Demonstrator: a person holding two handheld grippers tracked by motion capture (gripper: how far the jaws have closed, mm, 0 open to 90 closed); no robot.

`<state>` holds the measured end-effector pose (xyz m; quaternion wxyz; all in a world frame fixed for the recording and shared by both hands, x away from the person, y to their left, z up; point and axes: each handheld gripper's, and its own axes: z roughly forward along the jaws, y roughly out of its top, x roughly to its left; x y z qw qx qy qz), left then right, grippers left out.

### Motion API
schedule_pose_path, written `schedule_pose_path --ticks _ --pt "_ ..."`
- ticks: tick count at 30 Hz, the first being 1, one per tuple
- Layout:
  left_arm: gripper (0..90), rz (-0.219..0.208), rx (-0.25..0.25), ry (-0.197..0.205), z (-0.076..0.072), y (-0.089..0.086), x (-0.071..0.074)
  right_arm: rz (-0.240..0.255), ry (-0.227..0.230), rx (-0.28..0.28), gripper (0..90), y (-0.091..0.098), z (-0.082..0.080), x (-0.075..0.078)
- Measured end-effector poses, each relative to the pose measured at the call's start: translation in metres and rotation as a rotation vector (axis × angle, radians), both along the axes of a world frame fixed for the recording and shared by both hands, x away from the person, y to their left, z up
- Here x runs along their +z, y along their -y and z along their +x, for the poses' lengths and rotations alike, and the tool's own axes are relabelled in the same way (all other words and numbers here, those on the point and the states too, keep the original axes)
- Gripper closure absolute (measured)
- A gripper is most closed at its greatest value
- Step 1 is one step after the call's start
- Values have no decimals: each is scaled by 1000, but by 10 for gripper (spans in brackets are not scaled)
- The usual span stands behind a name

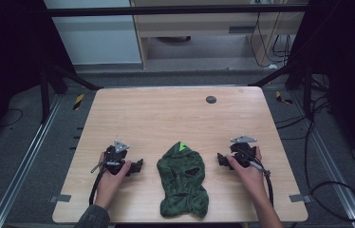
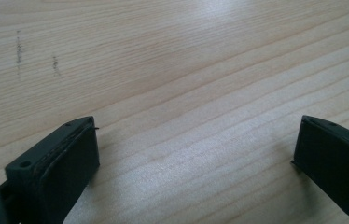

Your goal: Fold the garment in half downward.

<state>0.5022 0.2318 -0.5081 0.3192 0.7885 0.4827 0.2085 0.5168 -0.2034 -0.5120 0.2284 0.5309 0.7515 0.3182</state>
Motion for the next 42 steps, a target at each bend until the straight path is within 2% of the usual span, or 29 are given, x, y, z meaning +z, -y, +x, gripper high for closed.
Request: schedule_pose_path --ticks 4,6,9,11,15,18,20,22,24,26,30,34,36,41,42 --pt "0 -6 -24 3 -3 -1 0 6 -4 11 35 -1 -1 1" --pt "0 -8 -56 4 -6 -1 0 3 0 25 78 -2 -2 2" --pt "38 -38 -101 -6 -14 1 4 8 -12 48 156 -3 -6 6" --pt "37 -16 -117 -13 -18 4 8 29 -30 86 173 -5 -9 9" --pt "49 4 -160 -53 -20 14 17 5 -59 165 227 -13 -13 16" --pt "50 39 -208 -101 -16 24 23 -34 -113 238 259 -18 -16 22" --pt "51 29 -226 -123 -11 28 28 -23 -138 269 284 -20 -15 28" --pt "52 26 -242 -128 -6 31 32 -11 -169 295 315 -21 -14 33" --pt "57 41 -255 -138 0 35 37 -12 -184 327 352 -25 -11 39" --pt "72 57 -260 -146 5 37 41 1 -192 352 401 -29 -7 44" --pt "138 79 -289 -163 12 45 45 -19 -203 408 485 -39 1 56" --pt "222 62 -303 -169 16 49 51 -25 -201 451 542 -50 9 65" --pt "269 60 -313 -169 18 52 53 -25 -206 465 568 -54 11 66" --pt "321 69 -337 -186 22 59 55 -18 -218 497 668 -64 18 65" --pt "325 60 -340 -193 23 61 54 -13 -225 497 676 -66 19 63"
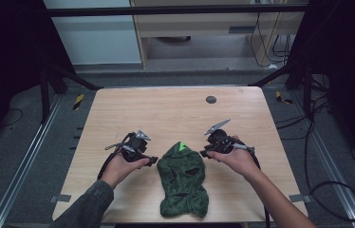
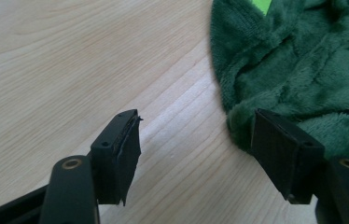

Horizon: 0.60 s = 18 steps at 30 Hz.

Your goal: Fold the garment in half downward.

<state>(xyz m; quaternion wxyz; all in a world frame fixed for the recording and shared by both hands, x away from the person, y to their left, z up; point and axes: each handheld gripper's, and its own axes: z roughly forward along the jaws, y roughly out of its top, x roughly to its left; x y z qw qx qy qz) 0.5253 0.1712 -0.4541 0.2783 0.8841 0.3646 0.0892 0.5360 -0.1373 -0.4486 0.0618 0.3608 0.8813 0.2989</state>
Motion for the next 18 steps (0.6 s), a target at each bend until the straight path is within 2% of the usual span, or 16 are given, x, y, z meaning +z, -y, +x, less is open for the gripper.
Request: schedule_pose_path --ticks 4,7,10,18 --pt "353 4 -15 -12 2 6 -3 -4 -13 7 677 -5 5 -6" --pt "341 15 -29 -21 2 11 -7 -4 -27 2 650 -10 7 -11" --pt "332 13 -23 -19 4 14 -9 -4 -40 10 628 -14 8 -14" --pt "328 15 -43 -40 7 21 -16 -19 -50 21 568 -23 9 -20"
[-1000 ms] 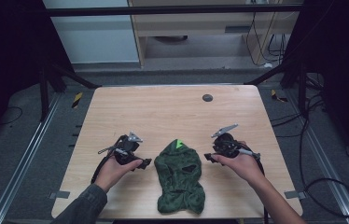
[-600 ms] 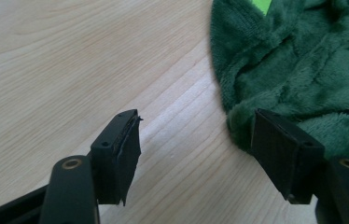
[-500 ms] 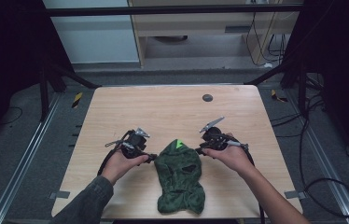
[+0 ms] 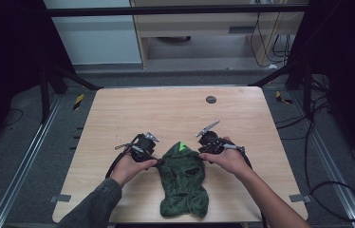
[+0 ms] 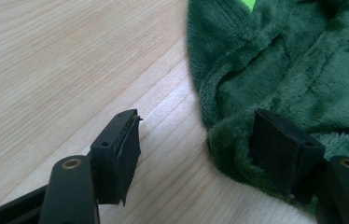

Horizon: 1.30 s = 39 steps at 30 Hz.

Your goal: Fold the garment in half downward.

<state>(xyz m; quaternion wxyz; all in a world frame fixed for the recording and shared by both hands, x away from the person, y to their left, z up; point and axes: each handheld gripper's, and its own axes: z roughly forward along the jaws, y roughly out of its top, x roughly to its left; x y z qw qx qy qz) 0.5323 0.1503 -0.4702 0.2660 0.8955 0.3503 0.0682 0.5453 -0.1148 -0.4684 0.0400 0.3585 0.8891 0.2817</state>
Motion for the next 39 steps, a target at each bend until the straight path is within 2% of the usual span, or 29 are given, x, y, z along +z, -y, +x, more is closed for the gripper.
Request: schedule_pose_path --ticks 5,9,20,30,33,39 --pt "414 -4 -8 -21 1 2 -3 -12 -10 -2 565 -2 0 -4" --pt "441 -16 -5 -25 4 0 -3 -18 -8 8 565 -4 0 -6" --pt "545 -21 -39 -46 7 1 -7 -30 -7 9 582 -8 -1 -10" --pt "746 -37 -75 -55 8 5 -8 -31 -17 44 800 -12 -4 -10" --pt "781 -37 -78 -58 8 5 -8 -25 -23 47 834 -12 -4 -10" --pt "799 -33 -81 -61 8 5 -7 -28 -18 50 845 -12 -5 -9"
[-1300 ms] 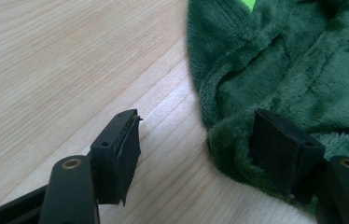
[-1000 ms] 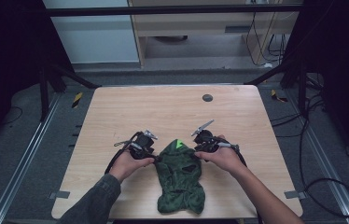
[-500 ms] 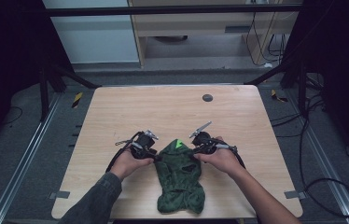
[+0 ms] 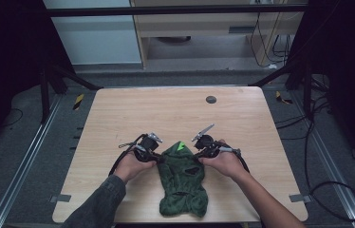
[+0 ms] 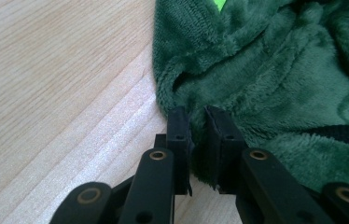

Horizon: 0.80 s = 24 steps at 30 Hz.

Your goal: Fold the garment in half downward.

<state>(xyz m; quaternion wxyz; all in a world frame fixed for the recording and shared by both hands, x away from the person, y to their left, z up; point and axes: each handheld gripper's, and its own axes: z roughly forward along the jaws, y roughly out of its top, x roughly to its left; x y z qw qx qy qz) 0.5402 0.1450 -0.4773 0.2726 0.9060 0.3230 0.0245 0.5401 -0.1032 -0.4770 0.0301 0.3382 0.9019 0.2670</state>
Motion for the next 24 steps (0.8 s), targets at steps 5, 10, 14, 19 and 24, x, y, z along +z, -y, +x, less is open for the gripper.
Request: schedule_pose_path --ticks 5,10,14,19,24 --pt "812 -3 -4 -1 0 -1 2 5 4 4 851 1 0 3" --pt "821 -6 -4 7 -1 -2 7 10 10 4 851 3 0 8" --pt "826 -4 -11 20 -1 -1 14 16 17 5 853 4 0 15" --pt "828 -9 -3 37 2 -2 21 15 36 13 855 4 1 23" --pt "829 -7 -2 48 4 -2 27 24 48 10 856 4 4 32"
